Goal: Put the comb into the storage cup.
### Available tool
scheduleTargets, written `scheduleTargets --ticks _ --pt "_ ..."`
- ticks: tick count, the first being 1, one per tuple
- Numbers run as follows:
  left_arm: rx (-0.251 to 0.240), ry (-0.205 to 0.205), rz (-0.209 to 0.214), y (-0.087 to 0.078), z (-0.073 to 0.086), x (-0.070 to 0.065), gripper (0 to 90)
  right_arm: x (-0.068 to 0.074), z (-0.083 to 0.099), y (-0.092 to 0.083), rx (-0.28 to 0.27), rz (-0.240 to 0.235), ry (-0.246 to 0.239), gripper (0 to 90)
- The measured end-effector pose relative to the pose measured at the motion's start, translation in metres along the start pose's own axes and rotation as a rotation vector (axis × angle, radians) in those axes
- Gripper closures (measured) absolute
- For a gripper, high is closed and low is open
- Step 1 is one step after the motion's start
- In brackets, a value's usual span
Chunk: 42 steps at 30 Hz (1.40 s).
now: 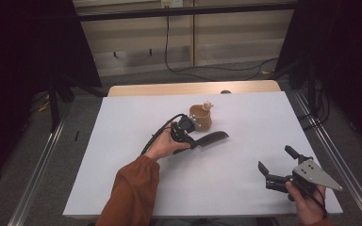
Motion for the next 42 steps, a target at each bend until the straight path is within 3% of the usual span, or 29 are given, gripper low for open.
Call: scheduleTargets --ticks 11,30,42 --pt "-0.042 -0.026 0.019 -0.003 -0.003 0.0 72.6 0.0 0.0 -0.001 -0.001 0.002 0.004 0.0" --pt "-0.193 -0.08 0.008 -0.026 -0.002 0.005 72.6 0.0 0.001 -0.001 0.004 0.002 -0.001 0.0" --pt "-0.26 -0.071 -0.016 -0.033 -0.005 -0.001 72.7 0.0 0.001 0.0 0.003 0.003 0.001 0.0"
Point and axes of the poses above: each handheld gripper's, and its own axes: y roughly forward along the jaws, z roughly out of its underside, x roughly to its left, the point moved 6 cm from there along y, roughly forward along the jaws, and after that the axes turned 5 degrees about -z, right-handed, at the moved point
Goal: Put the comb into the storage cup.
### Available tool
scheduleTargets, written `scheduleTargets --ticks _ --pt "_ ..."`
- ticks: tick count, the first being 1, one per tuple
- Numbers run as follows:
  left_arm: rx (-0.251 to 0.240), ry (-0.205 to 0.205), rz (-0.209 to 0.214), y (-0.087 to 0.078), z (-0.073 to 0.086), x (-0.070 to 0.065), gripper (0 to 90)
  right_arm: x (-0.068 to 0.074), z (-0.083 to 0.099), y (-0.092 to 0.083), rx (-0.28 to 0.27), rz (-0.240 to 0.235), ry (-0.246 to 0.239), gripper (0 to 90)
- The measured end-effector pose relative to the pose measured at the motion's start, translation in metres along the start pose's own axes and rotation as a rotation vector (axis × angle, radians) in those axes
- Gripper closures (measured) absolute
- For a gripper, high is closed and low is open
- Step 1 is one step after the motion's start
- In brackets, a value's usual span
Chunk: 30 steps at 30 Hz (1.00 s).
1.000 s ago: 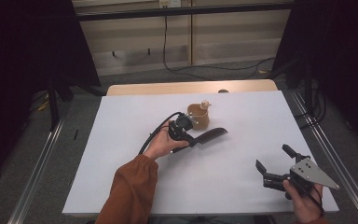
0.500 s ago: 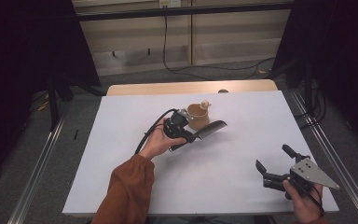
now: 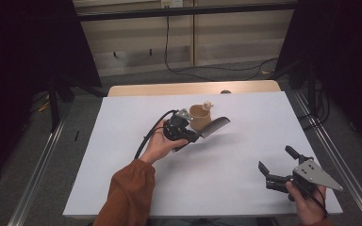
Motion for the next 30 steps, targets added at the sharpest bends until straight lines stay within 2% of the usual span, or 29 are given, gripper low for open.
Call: scheduleTargets --ticks 10,12,18,26,30 --pt "-0.103 -0.038 -0.005 -0.012 -0.006 -0.002 72.6 0.0 0.0 0.0 -0.001 0.0 0.001 0.0" --pt "-0.114 -0.03 -0.007 -0.015 -0.007 -0.002 72.6 0.0 0.0 0.0 0.0 0.0 0.0 0.0" --pt "-0.192 -0.045 -0.021 -0.024 -0.013 -0.002 72.7 0.0 0.0 0.0 -0.001 0.001 -0.001 0.0" --pt "-0.238 -0.064 -0.057 -0.03 -0.015 0.001 72.6 0.0 0.0 0.0 -0.002 -0.001 0.002 0.0" --pt "-0.281 -0.083 -0.06 -0.035 -0.018 0.002 72.6 0.0 0.0 0.0 -0.002 -0.001 0.0 0.0"
Point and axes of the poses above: each handheld gripper's, and its own axes: y roughly forward along the jaws, z roughly out of its underside, x roughly to its left, the point moved 6 cm from there along y, roughly forward along the jaws, and after that the axes turned 5 degrees about -z, right-handed, at the moved point
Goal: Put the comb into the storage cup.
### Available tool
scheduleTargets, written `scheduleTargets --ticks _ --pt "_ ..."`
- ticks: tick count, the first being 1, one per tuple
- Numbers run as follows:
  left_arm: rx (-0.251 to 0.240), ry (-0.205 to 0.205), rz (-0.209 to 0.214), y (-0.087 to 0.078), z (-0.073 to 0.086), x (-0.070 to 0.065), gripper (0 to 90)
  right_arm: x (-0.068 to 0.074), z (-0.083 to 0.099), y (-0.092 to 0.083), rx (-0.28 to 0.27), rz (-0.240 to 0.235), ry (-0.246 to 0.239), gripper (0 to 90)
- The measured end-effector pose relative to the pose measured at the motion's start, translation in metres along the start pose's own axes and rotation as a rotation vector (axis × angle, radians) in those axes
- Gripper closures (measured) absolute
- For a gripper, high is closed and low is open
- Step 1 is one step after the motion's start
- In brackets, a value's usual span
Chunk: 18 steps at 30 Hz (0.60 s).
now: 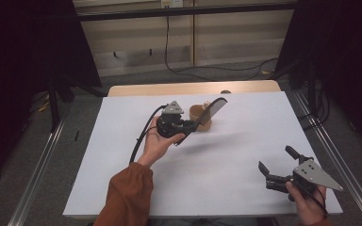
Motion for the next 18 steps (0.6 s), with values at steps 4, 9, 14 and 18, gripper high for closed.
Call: scheduleTargets --ticks 4,9,14,18 --pt "-0.032 0.003 0.0 -0.004 -0.004 -0.001 72.7 0.0 0.0 0.0 0.0 0.0 0.0 0.0" --pt "-0.075 0.022 -0.004 -0.006 -0.008 -0.002 72.7 0.0 0.0 0.0 0.0 0.001 0.0 0.0" --pt "-0.113 0.018 -0.014 -0.008 -0.011 -0.001 72.6 0.0 0.0 0.0 0.0 0.001 0.0 0.0" --pt "-0.147 0.005 -0.028 -0.007 -0.014 0.0 72.6 0.0 0.0 0.0 0.001 -0.001 0.0 0.0"
Point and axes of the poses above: each handheld gripper's, and its own axes: y roughly forward along the jaws, z roughly out of its underside, x roughly to its left, the point moved 6 cm from there along y, roughly forward along the jaws, and after that the axes turned 5 degrees about -z, right-handed, at the moved point
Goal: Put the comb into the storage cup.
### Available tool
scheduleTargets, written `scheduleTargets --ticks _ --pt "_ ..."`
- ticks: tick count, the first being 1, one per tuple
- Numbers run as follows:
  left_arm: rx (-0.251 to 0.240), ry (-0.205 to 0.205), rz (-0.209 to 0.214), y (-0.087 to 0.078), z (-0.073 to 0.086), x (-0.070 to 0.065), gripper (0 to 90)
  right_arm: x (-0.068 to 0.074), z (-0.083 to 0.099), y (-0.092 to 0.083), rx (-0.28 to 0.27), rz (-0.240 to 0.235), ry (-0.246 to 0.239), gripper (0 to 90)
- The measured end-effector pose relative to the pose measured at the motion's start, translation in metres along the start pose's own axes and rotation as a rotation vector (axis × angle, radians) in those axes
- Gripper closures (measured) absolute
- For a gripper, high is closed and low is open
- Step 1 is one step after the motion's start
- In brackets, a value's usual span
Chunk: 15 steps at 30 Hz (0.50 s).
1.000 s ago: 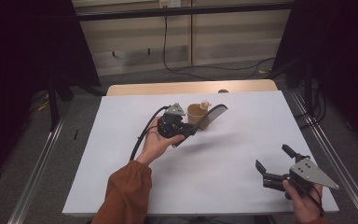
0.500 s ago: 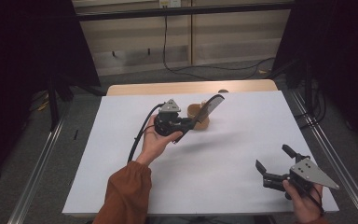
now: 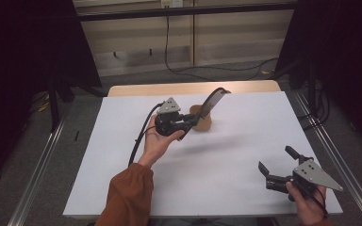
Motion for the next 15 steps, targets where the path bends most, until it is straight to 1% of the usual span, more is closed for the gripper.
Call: scheduleTargets --ticks 3,5,6,8,9,11,12,15 --pt "-0.039 -0.008 -0.012 -0.001 -0.003 0.001 72.6 0.0 0.0 0.0 0.001 0.001 -0.001 0.0" --pt "-0.079 -0.006 -0.011 -0.001 -0.007 0.0 72.6 0.0 0.0 0.0 0.0 0.0 0.0 0.0" --pt "-0.092 -0.005 -0.012 -0.001 -0.008 0.0 72.6 0.0 0.0 0.0 0.0 0.0 0.001 0.0" --pt "-0.119 -0.015 -0.011 -0.001 -0.011 0.0 72.6 0.0 0.0 0.0 0.0 0.0 -0.001 0.0" --pt "-0.126 -0.02 -0.017 -0.001 -0.012 0.0 72.7 0.0 0.0 0.0 0.0 0.0 0.0 0.0" --pt "-0.145 -0.034 -0.013 -0.001 -0.013 -0.001 72.7 0.0 0.0 0.0 -0.002 -0.002 0.001 0.0" --pt "-0.147 -0.032 -0.015 -0.001 -0.014 0.0 72.6 0.0 0.0 0.0 -0.001 -0.001 0.0 0.0" --pt "-0.162 -0.04 -0.035 -0.001 -0.015 0.001 72.7 0.0 0.0 0.0 0.0 -0.002 0.0 0.0"
Point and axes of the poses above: each handheld gripper's, and its own axes: y roughly forward along the jaws, z roughly out of its underside, x roughly to its left, the point moved 6 cm from there along y, roughly forward along the jaws, and after that the axes turned 5 degrees about -z, right-handed, at the moved point
